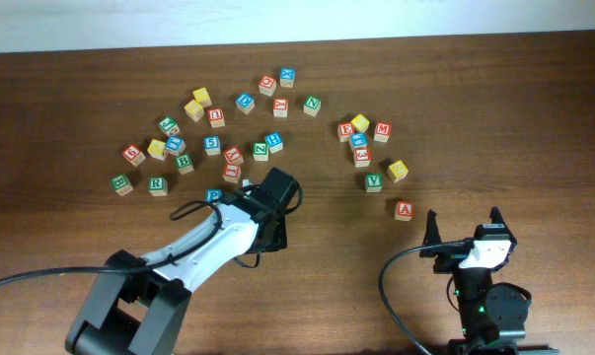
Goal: Spell out CVPR
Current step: 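Carry the C block forward and set it down at front center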
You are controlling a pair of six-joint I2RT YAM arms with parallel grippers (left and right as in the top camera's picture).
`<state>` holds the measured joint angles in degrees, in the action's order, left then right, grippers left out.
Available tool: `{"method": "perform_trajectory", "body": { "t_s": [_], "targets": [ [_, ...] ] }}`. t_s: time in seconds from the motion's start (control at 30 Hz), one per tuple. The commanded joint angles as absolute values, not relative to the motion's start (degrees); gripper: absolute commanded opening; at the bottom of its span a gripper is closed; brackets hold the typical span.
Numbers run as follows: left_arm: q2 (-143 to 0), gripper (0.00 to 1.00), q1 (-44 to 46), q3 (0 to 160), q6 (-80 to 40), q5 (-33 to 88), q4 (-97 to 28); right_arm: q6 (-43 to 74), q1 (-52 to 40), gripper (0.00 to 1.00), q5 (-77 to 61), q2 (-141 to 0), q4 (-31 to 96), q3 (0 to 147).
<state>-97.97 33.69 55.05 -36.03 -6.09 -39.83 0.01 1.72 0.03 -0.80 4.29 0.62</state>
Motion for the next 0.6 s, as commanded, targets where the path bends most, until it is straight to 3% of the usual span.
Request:
{"method": "perform_trajectory", "body": {
  "t_s": [0.0,0.23,0.37,0.57],
  "targets": [
    [-97.71,0.28,33.71,54.46,-33.56,-6.92,-39.66,0.27,1.52,0.98,0.49,-0.36,4.69,0.32],
    [-97.71,0.31,33.71,54.46,-32.88,-6.92,-38.63,0.27,1.52,0.98,0.49,-0.36,4.69,0.32],
    [-97.71,0.62,33.71,54.46,-32.91,-6.94,-38.59,0.27,1.52,0.98,0.49,-0.36,4.69,0.32],
    [-97.54,0.63,33.58,56.25,-32.91,-7.81,-39.20,0.27,1.52,0.98,0.49,-0.36,4.69,0.32]
  ]
}}
